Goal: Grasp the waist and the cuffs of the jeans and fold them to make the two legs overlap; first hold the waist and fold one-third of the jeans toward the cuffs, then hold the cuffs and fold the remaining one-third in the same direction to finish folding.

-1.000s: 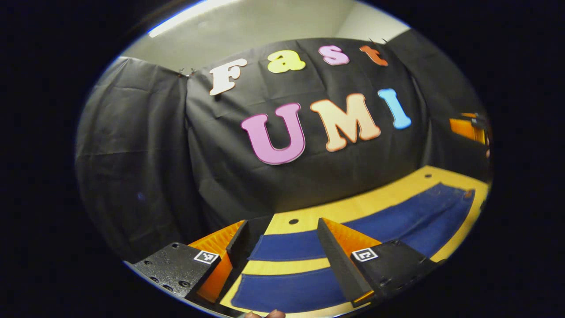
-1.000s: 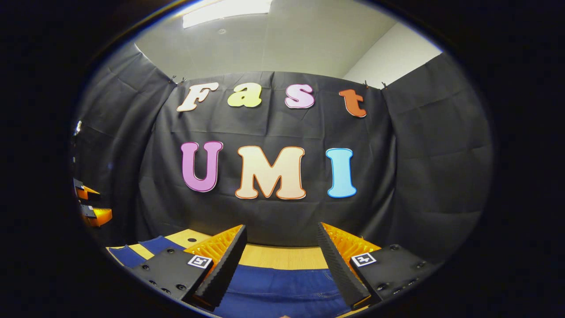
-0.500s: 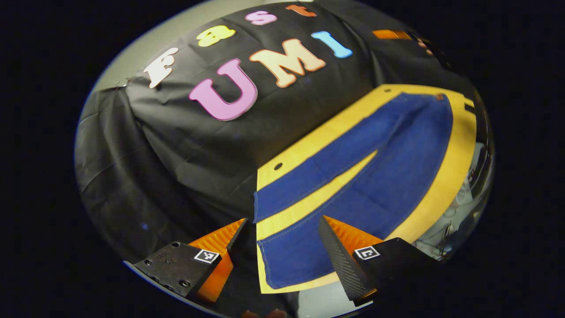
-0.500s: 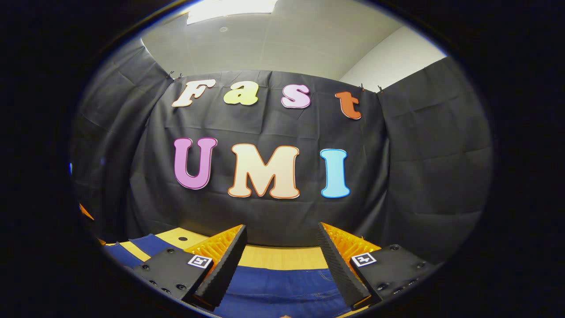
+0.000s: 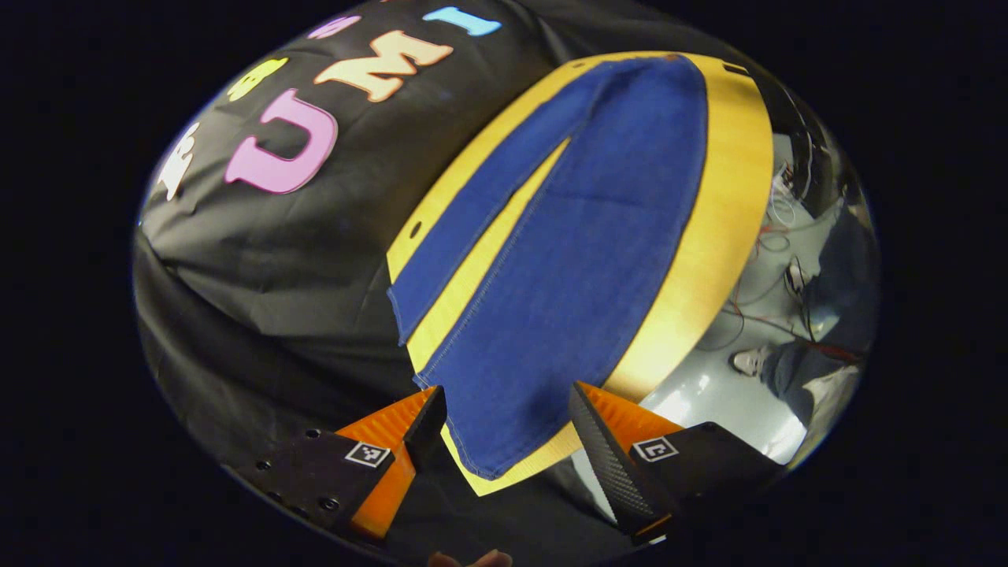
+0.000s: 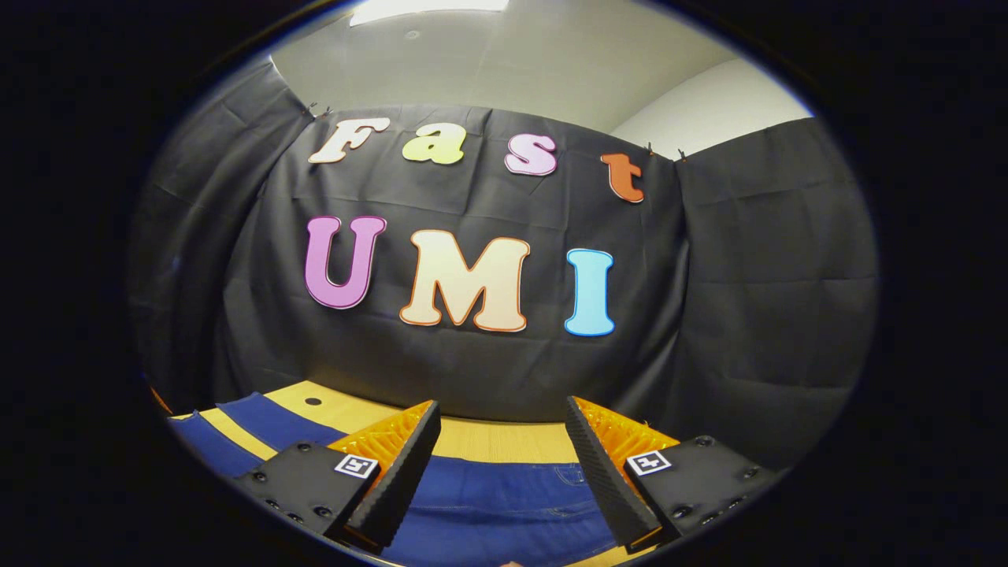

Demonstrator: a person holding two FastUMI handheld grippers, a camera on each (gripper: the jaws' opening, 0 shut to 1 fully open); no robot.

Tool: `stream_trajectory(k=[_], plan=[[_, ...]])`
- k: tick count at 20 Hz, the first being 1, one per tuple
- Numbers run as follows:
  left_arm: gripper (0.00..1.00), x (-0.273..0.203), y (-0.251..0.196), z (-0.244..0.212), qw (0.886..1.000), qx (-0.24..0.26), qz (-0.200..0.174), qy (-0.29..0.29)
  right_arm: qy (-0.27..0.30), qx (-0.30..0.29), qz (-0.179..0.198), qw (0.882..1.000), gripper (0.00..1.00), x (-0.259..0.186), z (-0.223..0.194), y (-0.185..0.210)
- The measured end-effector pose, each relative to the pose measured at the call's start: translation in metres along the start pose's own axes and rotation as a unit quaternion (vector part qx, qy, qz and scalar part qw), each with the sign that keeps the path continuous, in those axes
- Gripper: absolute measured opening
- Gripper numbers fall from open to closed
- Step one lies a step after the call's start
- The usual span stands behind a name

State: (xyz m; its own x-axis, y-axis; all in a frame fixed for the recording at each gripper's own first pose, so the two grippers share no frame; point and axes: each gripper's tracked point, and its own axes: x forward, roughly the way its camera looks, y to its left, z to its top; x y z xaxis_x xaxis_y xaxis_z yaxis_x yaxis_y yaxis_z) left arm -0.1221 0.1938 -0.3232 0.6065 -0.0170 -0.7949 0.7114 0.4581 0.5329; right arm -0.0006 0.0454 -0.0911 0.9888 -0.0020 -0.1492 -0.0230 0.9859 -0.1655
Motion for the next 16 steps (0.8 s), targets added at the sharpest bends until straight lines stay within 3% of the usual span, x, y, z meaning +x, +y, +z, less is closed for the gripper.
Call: stream_trajectory(k=[4,5,8,9,10,16], plan=[[1.0,0.013,-0.008,-0.017,0.999,0.025,-0.018,0.018,0.009,-0.005,-0.004,1.0,1.0,0.0,-0.005,0.002],[0.96,0.016,-0.01,-0.021,0.999,0.034,-0.023,0.022,0.01,-0.007,-0.005,1.0,1.0,0.0,-0.005,0.003],[0.96,0.024,-0.012,-0.022,0.998,0.055,-0.031,0.022,0.014,-0.012,-0.01,1.0,0.99,-0.001,-0.007,0.003],[0.89,0.027,-0.011,-0.02,0.997,0.058,-0.034,0.021,0.015,-0.015,-0.013,1.0,0.99,-0.002,-0.009,0.002],[0.93,0.03,-0.01,-0.018,0.997,0.063,-0.035,0.018,0.016,-0.016,-0.015,1.0,0.97,-0.003,-0.011,0.001],[0.88,0.059,0.005,-0.001,0.99,0.128,-0.055,-0.001,0.023,-0.019,-0.037,0.999,1.0,-0.011,-0.017,-0.009]])
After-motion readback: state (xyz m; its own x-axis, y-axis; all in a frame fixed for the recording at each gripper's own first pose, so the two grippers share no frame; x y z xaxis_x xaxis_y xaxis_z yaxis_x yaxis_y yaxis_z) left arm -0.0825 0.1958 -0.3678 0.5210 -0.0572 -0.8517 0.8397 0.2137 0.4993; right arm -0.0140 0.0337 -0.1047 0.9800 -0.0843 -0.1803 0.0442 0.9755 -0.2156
